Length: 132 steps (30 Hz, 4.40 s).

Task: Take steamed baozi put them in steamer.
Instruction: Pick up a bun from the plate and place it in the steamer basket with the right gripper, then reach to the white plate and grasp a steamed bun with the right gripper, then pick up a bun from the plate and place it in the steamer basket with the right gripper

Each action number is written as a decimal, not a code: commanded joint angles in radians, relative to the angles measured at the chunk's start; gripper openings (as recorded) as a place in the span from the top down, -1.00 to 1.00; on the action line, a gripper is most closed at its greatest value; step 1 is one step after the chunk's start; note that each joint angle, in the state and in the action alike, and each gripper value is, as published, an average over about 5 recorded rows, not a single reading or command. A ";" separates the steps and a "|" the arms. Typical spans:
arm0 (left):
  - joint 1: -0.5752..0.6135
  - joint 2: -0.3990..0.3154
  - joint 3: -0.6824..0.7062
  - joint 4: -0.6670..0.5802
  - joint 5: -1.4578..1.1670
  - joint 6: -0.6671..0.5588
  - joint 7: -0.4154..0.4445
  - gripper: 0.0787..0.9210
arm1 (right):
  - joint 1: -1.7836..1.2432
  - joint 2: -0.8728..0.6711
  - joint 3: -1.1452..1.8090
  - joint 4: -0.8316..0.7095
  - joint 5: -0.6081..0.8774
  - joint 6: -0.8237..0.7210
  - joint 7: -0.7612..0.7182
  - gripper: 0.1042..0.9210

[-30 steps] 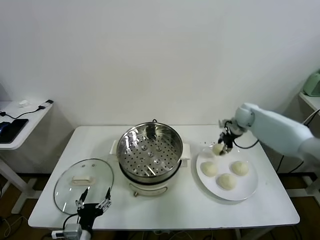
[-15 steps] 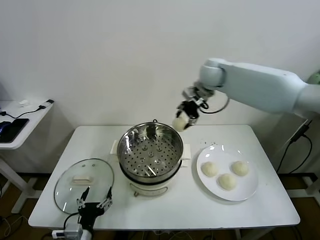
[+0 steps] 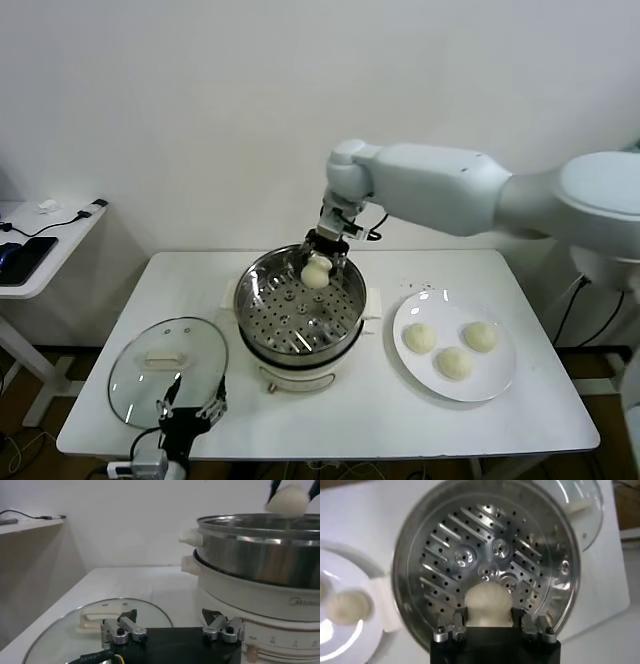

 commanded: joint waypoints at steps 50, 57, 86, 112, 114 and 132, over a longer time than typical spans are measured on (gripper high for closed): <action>0.008 -0.011 -0.002 -0.023 0.004 -0.016 -0.002 -0.77 | 0.235 -0.710 -0.473 0.608 0.585 -0.862 0.130 -0.76; 0.018 -0.021 0.002 -0.032 0.003 -0.016 -0.001 -0.77 | 0.034 -0.651 -0.341 0.473 0.550 -0.895 0.165 -0.76; 0.024 -0.016 -0.004 -0.017 0.007 -0.021 -0.004 -0.77 | -0.275 -0.507 -0.071 0.206 0.470 -0.908 0.228 -0.56; 0.024 -0.020 0.018 -0.069 0.008 -0.010 -0.001 -0.77 | 0.578 -0.402 -0.378 0.536 0.982 -0.932 0.102 -0.26; 0.023 -0.021 0.022 -0.073 0.008 -0.010 -0.001 -0.77 | 0.578 -0.337 -0.327 0.549 1.038 -0.969 0.138 -0.26; 0.019 -0.015 0.022 -0.067 -0.002 -0.014 0.001 -0.77 | 0.187 0.129 -0.192 0.282 1.063 -1.101 0.319 -0.26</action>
